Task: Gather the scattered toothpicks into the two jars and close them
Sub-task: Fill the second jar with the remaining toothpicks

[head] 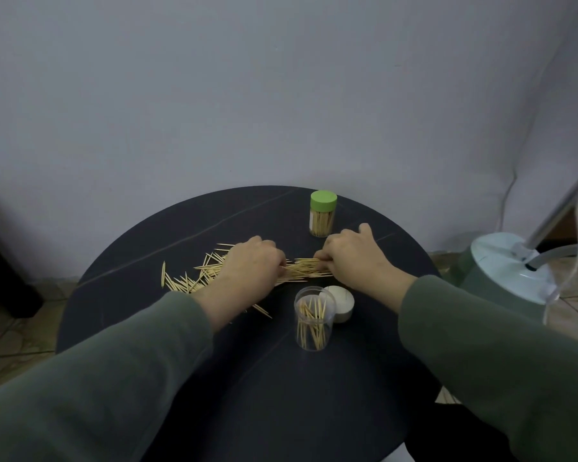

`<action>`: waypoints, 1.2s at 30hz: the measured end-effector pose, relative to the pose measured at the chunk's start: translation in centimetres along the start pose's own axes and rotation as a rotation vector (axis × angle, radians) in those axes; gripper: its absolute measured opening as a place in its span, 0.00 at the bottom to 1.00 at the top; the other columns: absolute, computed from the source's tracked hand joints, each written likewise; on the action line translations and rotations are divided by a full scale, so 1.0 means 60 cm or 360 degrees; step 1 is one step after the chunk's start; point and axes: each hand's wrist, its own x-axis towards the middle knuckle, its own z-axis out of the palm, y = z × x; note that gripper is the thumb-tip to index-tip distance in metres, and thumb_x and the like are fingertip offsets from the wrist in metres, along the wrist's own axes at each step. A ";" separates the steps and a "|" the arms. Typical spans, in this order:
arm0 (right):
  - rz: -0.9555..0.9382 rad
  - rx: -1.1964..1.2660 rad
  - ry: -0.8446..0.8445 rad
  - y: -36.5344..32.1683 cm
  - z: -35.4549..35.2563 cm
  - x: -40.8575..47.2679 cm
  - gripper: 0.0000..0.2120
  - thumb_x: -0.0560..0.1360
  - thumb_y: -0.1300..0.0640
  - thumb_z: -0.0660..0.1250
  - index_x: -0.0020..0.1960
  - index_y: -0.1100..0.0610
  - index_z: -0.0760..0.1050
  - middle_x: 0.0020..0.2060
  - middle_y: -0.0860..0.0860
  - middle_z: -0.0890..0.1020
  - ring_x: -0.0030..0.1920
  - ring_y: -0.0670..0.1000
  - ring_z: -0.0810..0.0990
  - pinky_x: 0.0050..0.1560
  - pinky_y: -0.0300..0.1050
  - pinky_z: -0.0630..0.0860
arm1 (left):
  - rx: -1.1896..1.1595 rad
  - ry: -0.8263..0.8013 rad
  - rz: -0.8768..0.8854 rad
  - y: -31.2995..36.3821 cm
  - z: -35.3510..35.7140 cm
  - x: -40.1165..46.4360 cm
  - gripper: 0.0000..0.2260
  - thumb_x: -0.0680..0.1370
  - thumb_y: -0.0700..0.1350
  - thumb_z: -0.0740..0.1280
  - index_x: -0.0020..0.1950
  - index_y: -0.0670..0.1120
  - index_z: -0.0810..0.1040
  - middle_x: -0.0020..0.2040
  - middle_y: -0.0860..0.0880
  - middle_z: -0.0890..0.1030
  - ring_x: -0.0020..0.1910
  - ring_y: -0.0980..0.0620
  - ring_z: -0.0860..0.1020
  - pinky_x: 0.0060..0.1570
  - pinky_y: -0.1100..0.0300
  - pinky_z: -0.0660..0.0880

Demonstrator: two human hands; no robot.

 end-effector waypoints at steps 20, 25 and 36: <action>0.0388 0.0655 0.0192 0.023 -0.005 -0.030 0.14 0.78 0.45 0.63 0.61 0.45 0.78 0.59 0.46 0.77 0.61 0.51 0.70 0.62 0.54 0.62 | -0.0529 0.0286 -0.0291 -0.017 -0.003 -0.011 0.09 0.79 0.51 0.65 0.56 0.53 0.82 0.53 0.55 0.79 0.55 0.53 0.74 0.53 0.54 0.75; 0.0408 0.0976 0.0294 0.017 -0.012 -0.031 0.14 0.78 0.44 0.63 0.60 0.45 0.79 0.54 0.42 0.77 0.60 0.48 0.72 0.60 0.52 0.60 | -0.1176 0.0404 -0.0476 -0.005 -0.017 -0.011 0.08 0.78 0.48 0.68 0.55 0.50 0.83 0.46 0.54 0.81 0.44 0.55 0.77 0.46 0.57 0.75; 0.0258 0.2246 0.0387 -0.033 -0.047 -0.065 0.08 0.76 0.53 0.68 0.54 0.46 0.81 0.42 0.42 0.83 0.48 0.39 0.79 0.46 0.31 0.72 | -0.2418 0.0479 -0.0541 0.059 -0.069 -0.040 0.08 0.79 0.46 0.66 0.55 0.49 0.82 0.45 0.58 0.83 0.42 0.72 0.77 0.40 0.70 0.70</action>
